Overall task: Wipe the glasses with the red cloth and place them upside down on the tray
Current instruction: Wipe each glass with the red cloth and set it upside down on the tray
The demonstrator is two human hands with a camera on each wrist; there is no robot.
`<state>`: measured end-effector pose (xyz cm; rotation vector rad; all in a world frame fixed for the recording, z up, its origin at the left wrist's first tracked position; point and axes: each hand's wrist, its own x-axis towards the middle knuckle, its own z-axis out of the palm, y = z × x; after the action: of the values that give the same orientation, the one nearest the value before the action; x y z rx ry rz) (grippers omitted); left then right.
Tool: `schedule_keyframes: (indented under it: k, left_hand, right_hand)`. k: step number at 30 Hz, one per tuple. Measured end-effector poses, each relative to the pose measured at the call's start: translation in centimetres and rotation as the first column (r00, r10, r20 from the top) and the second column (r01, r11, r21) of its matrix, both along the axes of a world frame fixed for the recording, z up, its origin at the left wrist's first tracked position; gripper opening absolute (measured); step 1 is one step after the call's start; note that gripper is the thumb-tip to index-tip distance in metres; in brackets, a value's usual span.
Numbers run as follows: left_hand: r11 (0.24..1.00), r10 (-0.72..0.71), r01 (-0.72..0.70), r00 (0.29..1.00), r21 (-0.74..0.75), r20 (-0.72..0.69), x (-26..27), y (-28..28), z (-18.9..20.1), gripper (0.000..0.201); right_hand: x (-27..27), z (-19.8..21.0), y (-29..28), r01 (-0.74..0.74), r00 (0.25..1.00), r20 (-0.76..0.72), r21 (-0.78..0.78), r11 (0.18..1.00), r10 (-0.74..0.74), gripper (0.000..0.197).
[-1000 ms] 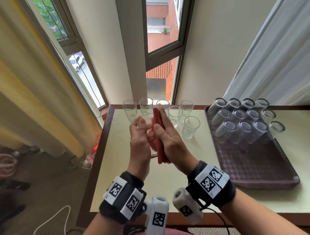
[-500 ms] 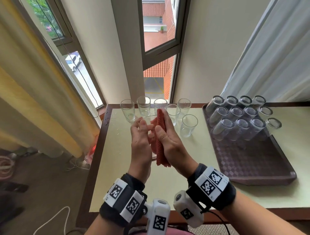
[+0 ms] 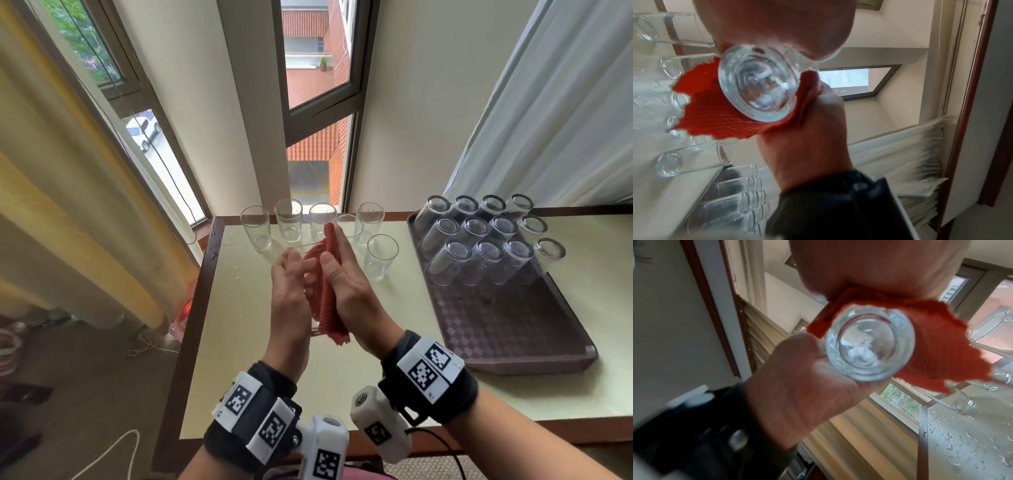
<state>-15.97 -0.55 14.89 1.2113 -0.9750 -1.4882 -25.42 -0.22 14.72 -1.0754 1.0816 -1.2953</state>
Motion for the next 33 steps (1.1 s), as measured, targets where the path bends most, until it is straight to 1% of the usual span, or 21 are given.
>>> schedule_keyframes:
  k: [1,3,4,5,6,8,9,11,13,15,16,18,19,20,21,22,25,27,29,31,33]
  left_hand:
    - [1.000,-0.015,0.015,1.000,0.004,-0.004,-0.2,0.1,0.0,0.045]
    - [1.000,0.007,-0.006,0.999,-0.014,0.043,-0.4,-0.1,0.2,0.076]
    - [1.000,0.020,-0.019,0.998,-0.012,0.062,-0.4,-0.3,0.2,0.087]
    - [1.000,0.027,-0.026,0.998,-0.008,0.056,-0.3,-0.5,0.3,0.090]
    - [1.000,0.029,-0.029,0.999,-0.011,0.034,-0.1,-0.7,0.4,0.085]
    - [0.999,0.043,-0.043,0.999,-0.005,0.001,0.1,-1.0,0.3,0.062]
    - [0.998,0.055,-0.055,0.998,-0.003,0.009,0.3,-1.1,0.1,0.052]
    - [0.998,0.058,-0.057,0.998,-0.023,0.006,0.4,-0.8,0.1,0.045]
    - [0.999,0.042,-0.042,0.999,-0.016,-0.021,0.0,-0.4,0.2,0.047]
    - [1.000,0.022,-0.022,0.998,-0.002,-0.057,-0.3,-0.1,0.2,0.053]
    - [1.000,0.021,-0.021,0.998,-0.004,-0.051,-0.4,-0.1,0.3,0.056]
    - [0.999,0.001,-0.002,1.000,-0.040,-0.018,-0.3,-0.4,0.1,0.062]
    - [0.998,-0.001,0.001,1.000,-0.058,-0.007,-0.1,-0.7,0.0,0.058]
    - [0.998,-0.007,0.006,1.000,-0.061,-0.007,0.0,-0.8,0.0,0.051]
    - [0.998,-0.004,0.003,1.000,-0.060,-0.022,0.2,-1.0,0.0,0.045]
    - [0.998,0.013,-0.015,0.999,-0.057,-0.030,0.3,-1.1,-0.2,0.045]
    - [0.997,0.056,-0.058,0.998,-0.057,-0.040,0.2,-0.9,-0.3,0.059]
    - [0.997,0.046,-0.048,0.998,-0.056,-0.047,-0.2,-0.5,-0.3,0.056]
    - [0.999,0.033,-0.035,0.998,-0.039,-0.044,-0.5,-0.2,-0.6,0.057]
    - [0.998,0.047,-0.046,0.999,-0.035,0.010,-0.5,-0.2,-0.7,0.073]
    - [0.999,0.044,-0.043,0.998,-0.023,0.038,0.0,-0.6,-1.3,0.086]
  right_hand:
    - [-0.2,0.2,-0.2,0.012,1.000,0.013,0.013,1.000,-0.012,0.042]
    - [0.0,0.4,-0.3,0.048,0.999,-0.014,0.003,0.999,-0.048,0.040]
    - [0.4,0.2,-0.2,0.065,0.997,-0.052,-0.007,0.998,-0.065,0.044]
    - [0.7,-0.3,0.0,0.077,0.992,-0.103,-0.017,0.997,-0.078,0.053]
    - [1.0,-0.8,0.4,0.079,0.986,-0.147,-0.022,0.997,-0.081,0.063]
    - [1.5,-1.7,0.9,0.064,0.981,-0.184,-0.026,0.998,-0.068,0.072]
    - [1.5,-2.0,1.0,0.049,0.980,-0.191,-0.036,0.998,-0.055,0.069]
    - [1.0,-1.8,0.7,0.025,0.988,-0.149,-0.036,0.999,-0.030,0.052]
    - [0.4,-0.6,0.2,0.019,1.000,-0.012,0.000,1.000,-0.019,0.033]
    - [-0.2,0.4,-0.3,0.044,0.998,0.043,0.012,0.999,-0.045,0.020]
    - [-0.2,0.7,-0.6,0.064,0.997,0.036,0.010,0.998,-0.064,0.021]
    - [0.2,0.8,-0.5,0.074,0.997,-0.013,-0.006,0.997,-0.074,0.037]
    - [0.4,0.4,-0.3,0.071,0.997,-0.036,-0.010,0.997,-0.071,0.046]
    - [0.7,0.1,-0.1,0.071,0.997,-0.038,-0.010,0.997,-0.071,0.050]
    - [0.8,-0.2,0.2,0.072,0.997,-0.024,-0.006,0.997,-0.073,0.050]
    - [0.9,-0.5,0.4,0.069,0.998,-0.006,0.003,0.998,-0.069,0.051]
    - [0.7,-0.6,0.4,0.041,0.998,0.039,0.037,0.998,-0.043,0.060]
    - [0.4,-0.4,0.0,0.049,0.995,0.082,0.037,0.998,-0.052,0.055]
    - [0.2,-0.2,-0.4,0.071,0.994,0.082,0.040,0.997,-0.074,0.044]
    - [0.4,-0.2,-0.2,0.085,0.996,0.015,0.037,0.996,-0.085,0.044]
    - [0.8,-0.7,0.3,0.097,0.993,-0.074,0.042,0.994,-0.094,0.057]
